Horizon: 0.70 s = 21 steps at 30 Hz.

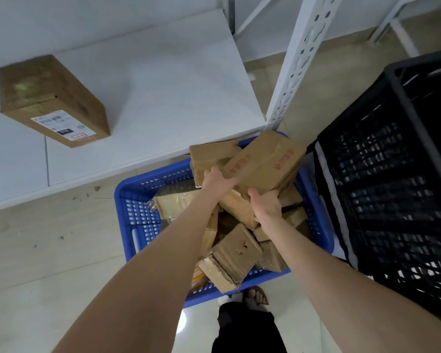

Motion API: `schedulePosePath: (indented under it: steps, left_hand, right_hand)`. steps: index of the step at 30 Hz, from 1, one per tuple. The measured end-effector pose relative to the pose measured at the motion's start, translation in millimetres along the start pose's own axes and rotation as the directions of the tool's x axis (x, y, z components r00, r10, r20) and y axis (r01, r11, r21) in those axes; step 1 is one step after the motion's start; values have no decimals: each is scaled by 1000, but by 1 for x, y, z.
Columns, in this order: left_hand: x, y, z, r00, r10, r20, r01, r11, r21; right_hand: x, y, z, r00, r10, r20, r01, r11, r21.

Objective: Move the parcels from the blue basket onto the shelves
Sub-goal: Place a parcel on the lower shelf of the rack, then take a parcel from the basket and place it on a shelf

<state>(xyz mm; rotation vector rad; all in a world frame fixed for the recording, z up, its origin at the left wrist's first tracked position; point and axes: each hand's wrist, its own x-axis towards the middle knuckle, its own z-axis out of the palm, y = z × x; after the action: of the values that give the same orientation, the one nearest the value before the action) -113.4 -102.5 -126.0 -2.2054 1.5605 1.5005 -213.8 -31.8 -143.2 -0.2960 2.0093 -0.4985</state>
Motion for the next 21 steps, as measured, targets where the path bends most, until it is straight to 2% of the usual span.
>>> schedulePosePath:
  steps: [3, 8, 13, 18, 21]
  left_hand:
    - [-22, -2, -9, 998, -26, -52, 19, 993, -119]
    - [-78, 5, -32, 992, -25, -124, -3, 975, -223]
    - [-145, 7, -64, 980, 4, -201, -67, 950, -305]
    - [-218, 2, -105, 952, 70, -298, -185, 909, -374]
    - [-251, -1, -122, 914, 135, -382, -273, 903, -333]
  right_hand:
    - [-20, -4, -11, 999, -33, -25, 33, 999, -28]
    - [-74, -17, -39, 994, -101, -47, 99, 994, -41]
    - [-130, -31, -59, 991, -131, -13, 132, 990, 43]
    - [-184, -42, -69, 970, -69, 231, -10, 947, 321]
    - [-211, -43, -64, 928, -44, 371, -125, 899, 419]
